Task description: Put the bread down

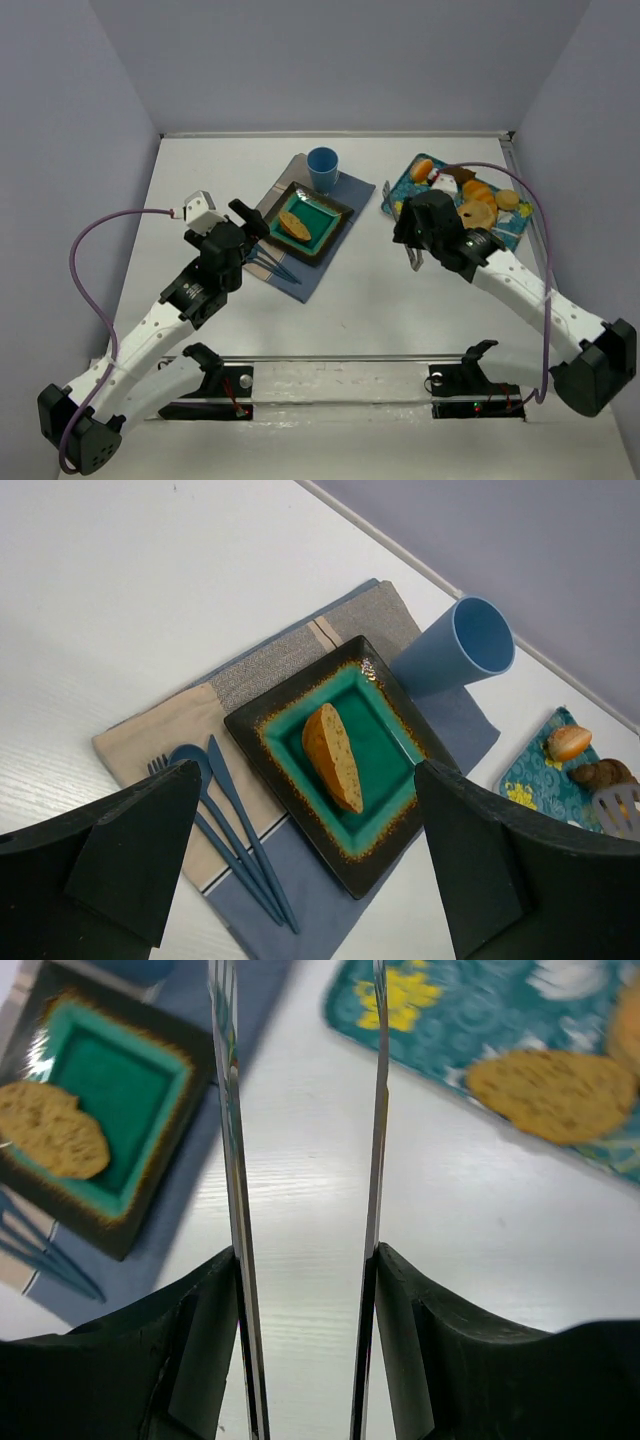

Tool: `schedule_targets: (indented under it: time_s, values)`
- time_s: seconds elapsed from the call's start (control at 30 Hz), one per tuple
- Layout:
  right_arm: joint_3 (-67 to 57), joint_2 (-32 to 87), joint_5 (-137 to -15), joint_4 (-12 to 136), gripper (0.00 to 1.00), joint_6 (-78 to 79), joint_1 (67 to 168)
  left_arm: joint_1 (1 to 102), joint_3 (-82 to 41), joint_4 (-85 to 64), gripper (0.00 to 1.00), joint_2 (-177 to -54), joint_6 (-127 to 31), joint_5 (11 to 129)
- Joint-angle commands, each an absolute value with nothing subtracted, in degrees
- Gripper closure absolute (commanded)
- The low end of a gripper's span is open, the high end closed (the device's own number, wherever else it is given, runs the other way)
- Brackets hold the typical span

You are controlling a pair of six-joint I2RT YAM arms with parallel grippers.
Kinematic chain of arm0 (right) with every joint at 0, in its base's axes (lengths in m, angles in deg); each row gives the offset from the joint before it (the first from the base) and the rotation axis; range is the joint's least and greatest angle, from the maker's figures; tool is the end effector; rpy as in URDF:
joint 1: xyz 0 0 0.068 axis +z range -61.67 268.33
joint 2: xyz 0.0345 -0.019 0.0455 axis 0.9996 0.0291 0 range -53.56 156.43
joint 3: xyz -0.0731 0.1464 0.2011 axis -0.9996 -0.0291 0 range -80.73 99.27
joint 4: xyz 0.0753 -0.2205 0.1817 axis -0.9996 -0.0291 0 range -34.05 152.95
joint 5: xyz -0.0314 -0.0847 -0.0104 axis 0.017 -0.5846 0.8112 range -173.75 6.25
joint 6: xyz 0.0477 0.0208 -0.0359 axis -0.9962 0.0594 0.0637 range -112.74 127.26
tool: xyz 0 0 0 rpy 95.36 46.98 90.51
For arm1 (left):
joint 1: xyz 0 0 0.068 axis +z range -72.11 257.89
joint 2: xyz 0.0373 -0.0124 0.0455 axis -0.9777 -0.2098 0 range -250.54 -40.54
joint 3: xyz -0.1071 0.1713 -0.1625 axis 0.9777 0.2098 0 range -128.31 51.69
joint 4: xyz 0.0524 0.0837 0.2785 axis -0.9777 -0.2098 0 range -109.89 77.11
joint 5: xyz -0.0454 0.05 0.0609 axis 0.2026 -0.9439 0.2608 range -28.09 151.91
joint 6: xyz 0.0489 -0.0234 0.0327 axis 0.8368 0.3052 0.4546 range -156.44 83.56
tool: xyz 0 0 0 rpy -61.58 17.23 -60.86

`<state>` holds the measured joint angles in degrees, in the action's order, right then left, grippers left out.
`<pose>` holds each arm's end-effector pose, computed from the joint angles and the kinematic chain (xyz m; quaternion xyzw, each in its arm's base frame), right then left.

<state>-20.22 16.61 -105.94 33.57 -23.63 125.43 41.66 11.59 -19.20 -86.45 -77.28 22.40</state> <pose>0.2620 0.1753 0.2857 0.0348 0.8891 0.0919 0.4471 0.2125 -0.1173 0.3008 -0.2416 0.7229 -0.1628 0.6265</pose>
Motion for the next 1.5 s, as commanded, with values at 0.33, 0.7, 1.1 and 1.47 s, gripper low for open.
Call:
schedule_targets:
  time_s: [0.33,0.7,1.1,1.47]
  values:
    - [-36.0,-2.8,-108.6,19.4,0.41,-37.6,107.9,42.2,12.2,-16.3,0.01,-86.0,-77.1,21.5]
    - [-38.5,1.8,-106.0,27.0,0.44,-35.9,105.3,42.1,12.6,-16.3,0.01,-85.0,-77.3,21.6]
    - [-39.6,9.3,-101.5,37.2,0.50,-33.6,101.6,42.1,12.4,-16.2,0.01,-86.2,-77.3,22.1]
    - [-41.3,10.1,-94.8,43.4,0.60,-35.5,99.8,42.1,12.3,-16.3,0.01,-86.6,-77.3,21.8]
